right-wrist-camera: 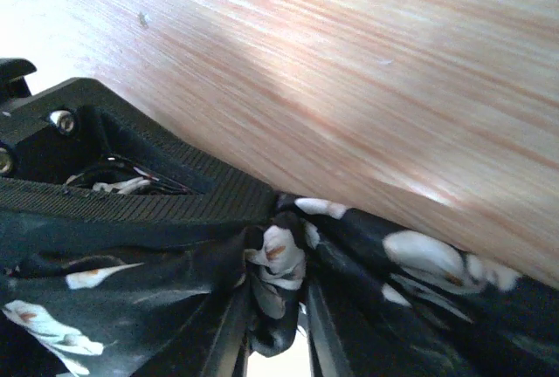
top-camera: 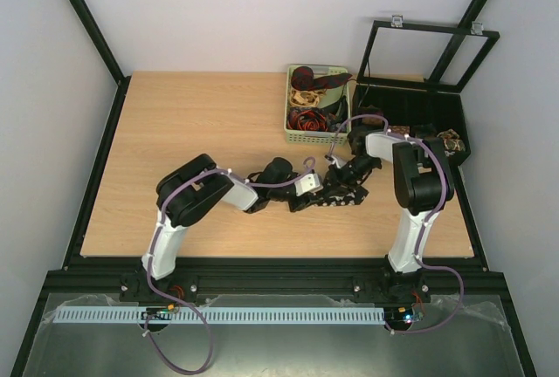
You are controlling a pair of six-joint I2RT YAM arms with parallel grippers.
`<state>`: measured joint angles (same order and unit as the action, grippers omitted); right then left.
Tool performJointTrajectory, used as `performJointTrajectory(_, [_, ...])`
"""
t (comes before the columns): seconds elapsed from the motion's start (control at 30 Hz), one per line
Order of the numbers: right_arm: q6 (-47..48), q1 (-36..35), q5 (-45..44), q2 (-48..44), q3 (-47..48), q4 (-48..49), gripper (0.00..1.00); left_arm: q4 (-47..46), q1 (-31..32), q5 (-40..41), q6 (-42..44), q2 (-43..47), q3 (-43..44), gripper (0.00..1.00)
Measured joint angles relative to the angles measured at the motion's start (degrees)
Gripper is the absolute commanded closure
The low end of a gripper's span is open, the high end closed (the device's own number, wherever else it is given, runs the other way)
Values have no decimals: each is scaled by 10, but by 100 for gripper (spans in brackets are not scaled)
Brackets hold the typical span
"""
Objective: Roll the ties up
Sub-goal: Roll the tie at the center of the board.
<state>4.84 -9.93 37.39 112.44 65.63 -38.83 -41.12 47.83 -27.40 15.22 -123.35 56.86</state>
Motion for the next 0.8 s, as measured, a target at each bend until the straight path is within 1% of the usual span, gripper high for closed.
performJointTrajectory(0.1, [8, -3, 5, -8, 1, -11, 62, 29, -1, 11, 30, 31, -24, 61])
performJointTrajectory(0.2, [25, 2, 12, -19, 5, -27, 53, 62, -3, 16, 53, 48, -32, 61])
performJointTrajectory(0.37, [20, 6, 66, -40, 9, -40, 51, 92, -5, 19, 64, 52, -23, 60])
performJointTrajectory(0.43, [9, -3, 85, -43, 10, -36, 53, 101, -5, 19, 64, 52, -18, 60])
performJointTrajectory(0.5, [-3, -14, 95, -43, 9, -30, 59, 106, -4, 20, 64, 52, -16, 59])
performJointTrajectory(0.53, [-9, -20, 98, -43, 7, -26, 65, 106, -4, 19, 64, 52, -16, 59])
performJointTrajectory(0.6, [-16, -30, 94, -43, 2, -16, 82, 106, -4, 19, 65, 52, -16, 59])
performJointTrajectory(0.67, [-24, -32, 85, -42, 2, -10, 96, 107, -4, 20, 64, 52, -16, 58])
performJointTrajectory(0.73, [-24, -31, 85, -41, 2, -12, 99, 109, -4, 21, 64, 52, -16, 56])
performJointTrajectory(0.8, [-25, -30, 84, -41, 4, -18, 99, 110, -4, 22, 63, 52, -16, 50])
